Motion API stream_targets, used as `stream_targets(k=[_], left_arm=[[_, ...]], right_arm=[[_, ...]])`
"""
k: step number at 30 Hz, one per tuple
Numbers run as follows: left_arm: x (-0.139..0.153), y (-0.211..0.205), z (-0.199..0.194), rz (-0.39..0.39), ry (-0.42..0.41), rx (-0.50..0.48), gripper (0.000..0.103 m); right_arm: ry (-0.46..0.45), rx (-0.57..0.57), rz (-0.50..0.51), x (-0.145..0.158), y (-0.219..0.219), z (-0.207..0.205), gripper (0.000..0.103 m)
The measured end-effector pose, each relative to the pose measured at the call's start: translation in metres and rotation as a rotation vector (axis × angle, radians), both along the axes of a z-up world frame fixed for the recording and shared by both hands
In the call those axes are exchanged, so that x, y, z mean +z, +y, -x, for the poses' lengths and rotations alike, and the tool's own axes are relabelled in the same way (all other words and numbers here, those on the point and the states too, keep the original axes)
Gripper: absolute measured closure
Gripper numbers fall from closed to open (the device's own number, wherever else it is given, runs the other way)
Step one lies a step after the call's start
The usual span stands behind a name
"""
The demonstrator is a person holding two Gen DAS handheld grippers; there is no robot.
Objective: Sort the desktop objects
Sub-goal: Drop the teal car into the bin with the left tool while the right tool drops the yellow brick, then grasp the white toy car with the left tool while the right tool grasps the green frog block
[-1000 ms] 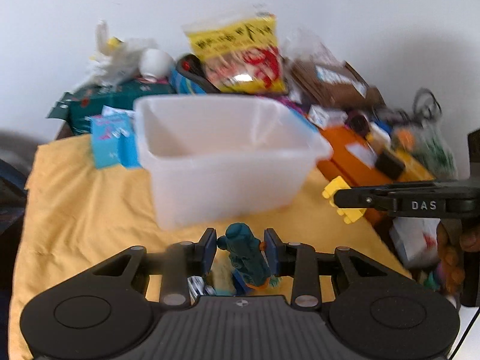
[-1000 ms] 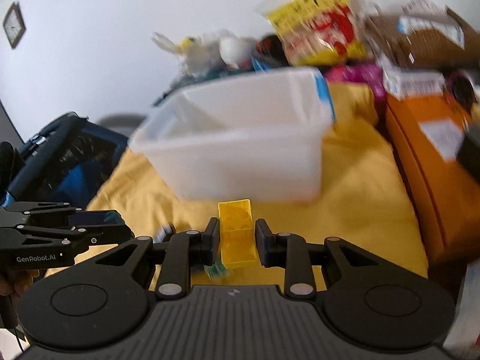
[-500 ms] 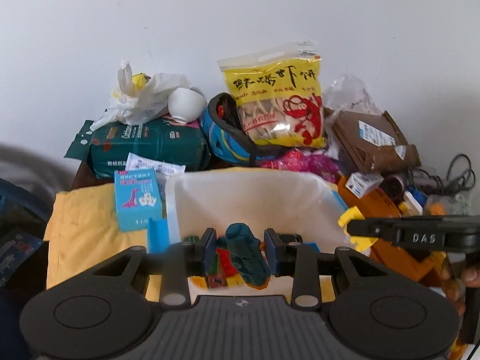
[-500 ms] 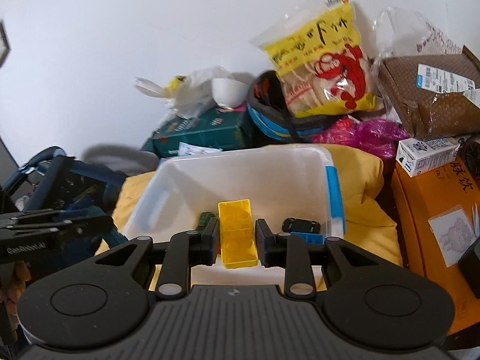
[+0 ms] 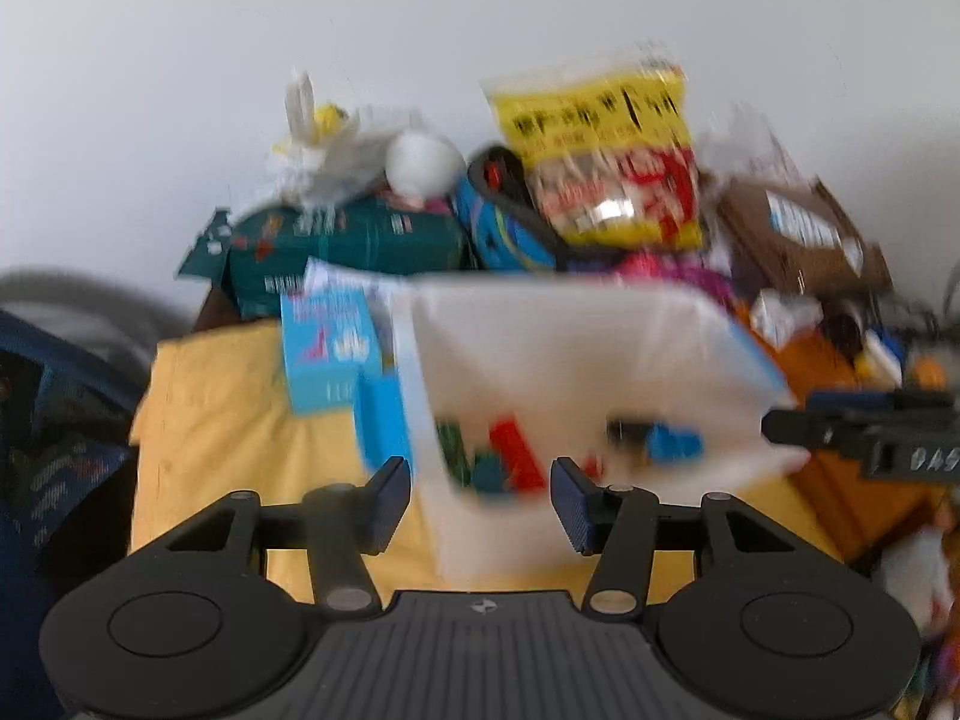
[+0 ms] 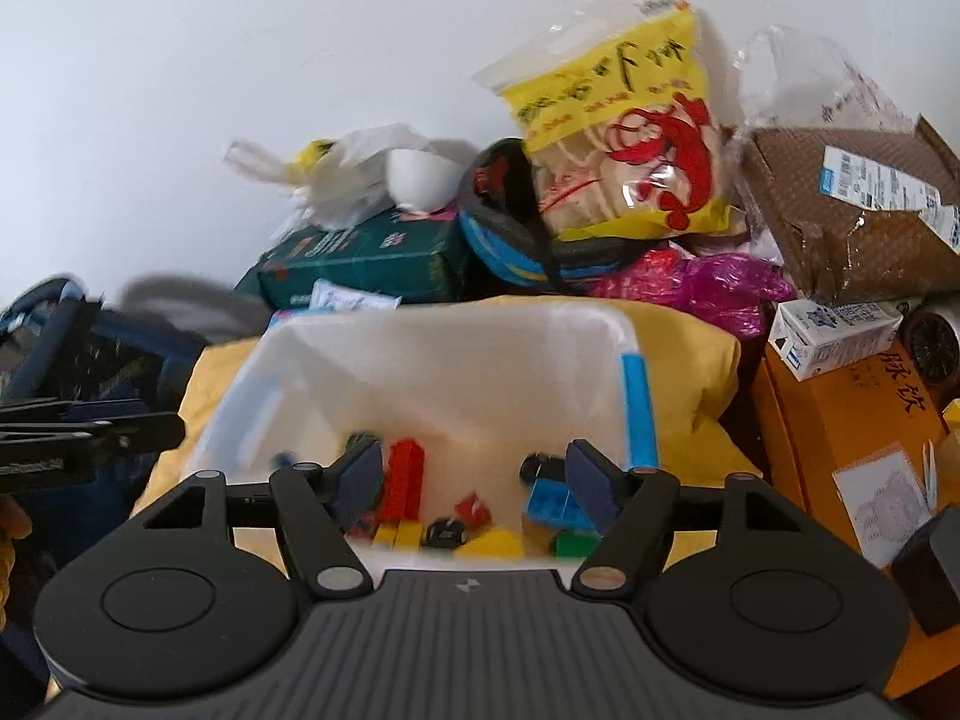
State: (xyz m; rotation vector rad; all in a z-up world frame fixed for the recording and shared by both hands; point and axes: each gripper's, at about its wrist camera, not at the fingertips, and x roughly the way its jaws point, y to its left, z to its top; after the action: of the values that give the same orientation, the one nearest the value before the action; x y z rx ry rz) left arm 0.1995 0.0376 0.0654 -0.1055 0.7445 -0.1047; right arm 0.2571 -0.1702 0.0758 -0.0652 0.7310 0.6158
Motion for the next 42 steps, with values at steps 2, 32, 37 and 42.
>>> stream_targets(k=[2,32,37,42], left_arm=[[-0.020,-0.004,0.020,-0.012,0.017,-0.026,0.047],[-0.121,-0.030,0.029,-0.039,0.173,-0.115,0.073],[-0.123,-0.032,0.031,-0.053,0.176,-0.138,0.080],[-0.109,-0.021,0.043,-0.045,0.133,-0.122,0.080]], right_arm=[[-0.010,0.042,0.000,-0.011,-0.003,0.024,0.034],[0.115,0.199,0.206,-0.147,0.022,0.089,0.066],[0.130,0.161,0.180,-0.143,0.007,0.090,0.066],[0.131,0.134,0.128,-0.133,-0.010,0.092,0.066]])
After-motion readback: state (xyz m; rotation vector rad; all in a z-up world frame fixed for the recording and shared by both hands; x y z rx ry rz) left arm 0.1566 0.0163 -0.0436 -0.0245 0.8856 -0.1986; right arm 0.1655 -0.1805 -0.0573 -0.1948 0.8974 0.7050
